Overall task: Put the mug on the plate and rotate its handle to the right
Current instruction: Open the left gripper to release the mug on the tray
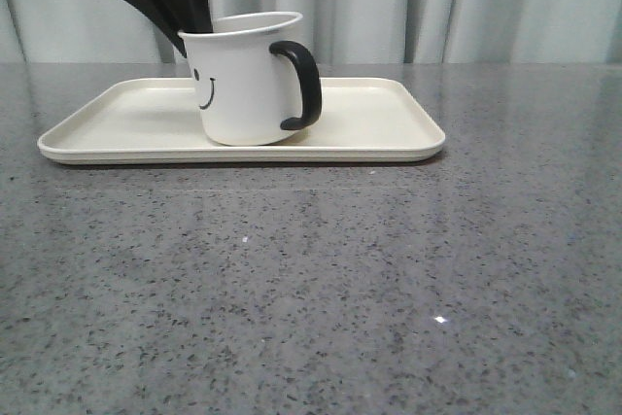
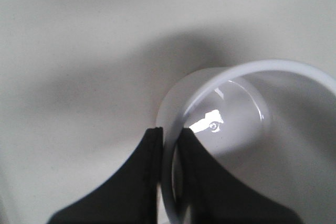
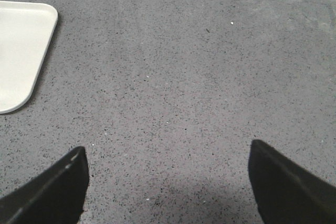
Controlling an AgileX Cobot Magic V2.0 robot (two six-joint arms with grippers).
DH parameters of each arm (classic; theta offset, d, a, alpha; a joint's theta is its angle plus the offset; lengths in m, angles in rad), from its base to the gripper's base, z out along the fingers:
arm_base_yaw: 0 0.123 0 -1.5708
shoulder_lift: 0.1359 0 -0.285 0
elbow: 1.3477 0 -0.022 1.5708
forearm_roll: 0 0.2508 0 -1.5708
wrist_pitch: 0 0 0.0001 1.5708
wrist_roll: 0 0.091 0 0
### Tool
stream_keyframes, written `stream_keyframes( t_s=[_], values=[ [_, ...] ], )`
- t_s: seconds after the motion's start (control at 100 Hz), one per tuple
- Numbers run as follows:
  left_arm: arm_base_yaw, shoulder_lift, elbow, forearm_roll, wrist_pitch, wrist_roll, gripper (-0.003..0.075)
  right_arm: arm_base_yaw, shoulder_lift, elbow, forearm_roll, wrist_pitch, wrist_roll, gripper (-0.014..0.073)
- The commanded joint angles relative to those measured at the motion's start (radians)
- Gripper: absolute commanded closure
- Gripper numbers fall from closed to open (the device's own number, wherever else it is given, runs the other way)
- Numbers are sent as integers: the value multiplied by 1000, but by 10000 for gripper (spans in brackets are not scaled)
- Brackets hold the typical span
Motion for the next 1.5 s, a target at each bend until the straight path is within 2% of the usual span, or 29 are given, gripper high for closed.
stream_keyframes(
  t_s=[0.0, 0.55, 0.67, 0.86, 0.97, 1.22, 1.49],
  values=[
    [-7, -42, -30, -7, -16, 2, 740, 2, 12, -31, 0, -70, -5, -22],
    [-7, -42, -30, -13, -3, 39, 734, 2, 12, -31, 0, -67, -5, -22],
    [-7, -42, -30, -14, -9, 39, 654, 2, 12, -31, 0, -65, -5, -22],
    [-7, -42, -30, -14, -22, 43, 406, 2, 12, -31, 0, -60, -5, -22],
    [-7, -42, -30, -14, -39, 43, 316, 2, 12, -31, 0, -60, -5, -22],
    [-7, -63, -66, -14, -56, 43, 310, 2, 12, -31, 0, -58, -5, -22],
    [-7, -220, -70, 28, -239, 71, 311, 2, 12, -31, 0, -45, -5, -22]
  ],
)
